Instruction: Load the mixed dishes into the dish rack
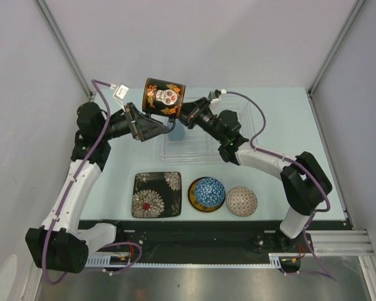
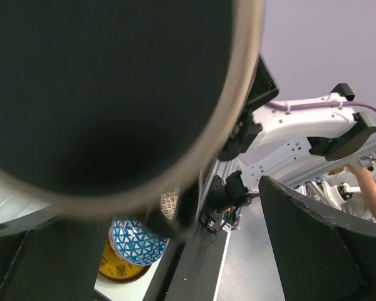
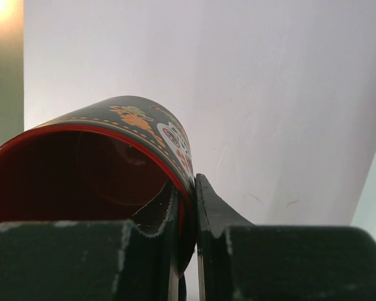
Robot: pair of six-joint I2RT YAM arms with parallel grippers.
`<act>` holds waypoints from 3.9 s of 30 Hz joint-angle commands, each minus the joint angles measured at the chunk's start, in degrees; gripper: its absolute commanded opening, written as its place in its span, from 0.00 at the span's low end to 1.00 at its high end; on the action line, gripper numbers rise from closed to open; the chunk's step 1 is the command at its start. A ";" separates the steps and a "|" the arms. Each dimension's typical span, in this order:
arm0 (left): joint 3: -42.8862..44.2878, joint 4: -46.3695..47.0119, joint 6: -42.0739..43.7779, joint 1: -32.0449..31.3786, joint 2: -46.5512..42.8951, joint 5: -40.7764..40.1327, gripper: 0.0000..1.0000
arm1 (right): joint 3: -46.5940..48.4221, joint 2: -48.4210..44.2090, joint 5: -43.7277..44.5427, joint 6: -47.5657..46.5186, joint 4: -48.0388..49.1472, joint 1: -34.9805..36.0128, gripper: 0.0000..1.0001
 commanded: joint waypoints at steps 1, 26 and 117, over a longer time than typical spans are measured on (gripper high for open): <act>3.95 2.88 -1.06 -1.06 1.66 -0.55 1.00 | 3.00 0.72 3.49 4.17 14.17 2.07 0.00; 1.84 6.66 -4.84 -2.20 1.40 0.25 0.25 | 8.45 9.07 6.30 4.69 20.15 6.55 0.00; 9.40 -21.90 66.70 -18.37 36.03 -41.77 0.18 | -13.26 -41.90 -15.32 -30.02 -49.28 -39.24 0.68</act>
